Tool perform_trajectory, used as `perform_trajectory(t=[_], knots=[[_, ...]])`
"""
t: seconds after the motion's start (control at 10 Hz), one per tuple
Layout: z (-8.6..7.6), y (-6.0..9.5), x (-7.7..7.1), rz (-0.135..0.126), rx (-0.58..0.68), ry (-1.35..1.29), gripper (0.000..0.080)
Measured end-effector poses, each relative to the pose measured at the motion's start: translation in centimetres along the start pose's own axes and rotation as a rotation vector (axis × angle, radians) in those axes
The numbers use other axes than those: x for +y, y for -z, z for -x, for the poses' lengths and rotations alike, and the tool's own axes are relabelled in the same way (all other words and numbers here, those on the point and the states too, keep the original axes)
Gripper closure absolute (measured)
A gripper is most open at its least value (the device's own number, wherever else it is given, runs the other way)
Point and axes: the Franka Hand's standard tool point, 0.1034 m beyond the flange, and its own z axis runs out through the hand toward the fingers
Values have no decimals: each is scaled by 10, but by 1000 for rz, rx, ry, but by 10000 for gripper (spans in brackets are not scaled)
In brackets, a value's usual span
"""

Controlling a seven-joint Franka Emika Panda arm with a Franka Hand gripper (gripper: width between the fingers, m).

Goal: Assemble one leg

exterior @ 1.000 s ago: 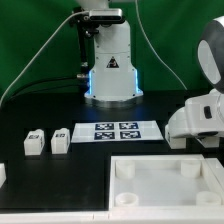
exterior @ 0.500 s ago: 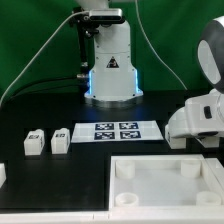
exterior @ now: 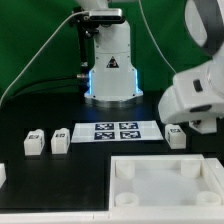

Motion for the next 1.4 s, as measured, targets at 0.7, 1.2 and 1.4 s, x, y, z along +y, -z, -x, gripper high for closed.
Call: perform_trajectory(t=[0.7,1.2,1.4], knots=[[10,64,15,14,689,-22,508],[-32,172,71,88,1187,80,508],[-31,168,75,109,1373,81,508]])
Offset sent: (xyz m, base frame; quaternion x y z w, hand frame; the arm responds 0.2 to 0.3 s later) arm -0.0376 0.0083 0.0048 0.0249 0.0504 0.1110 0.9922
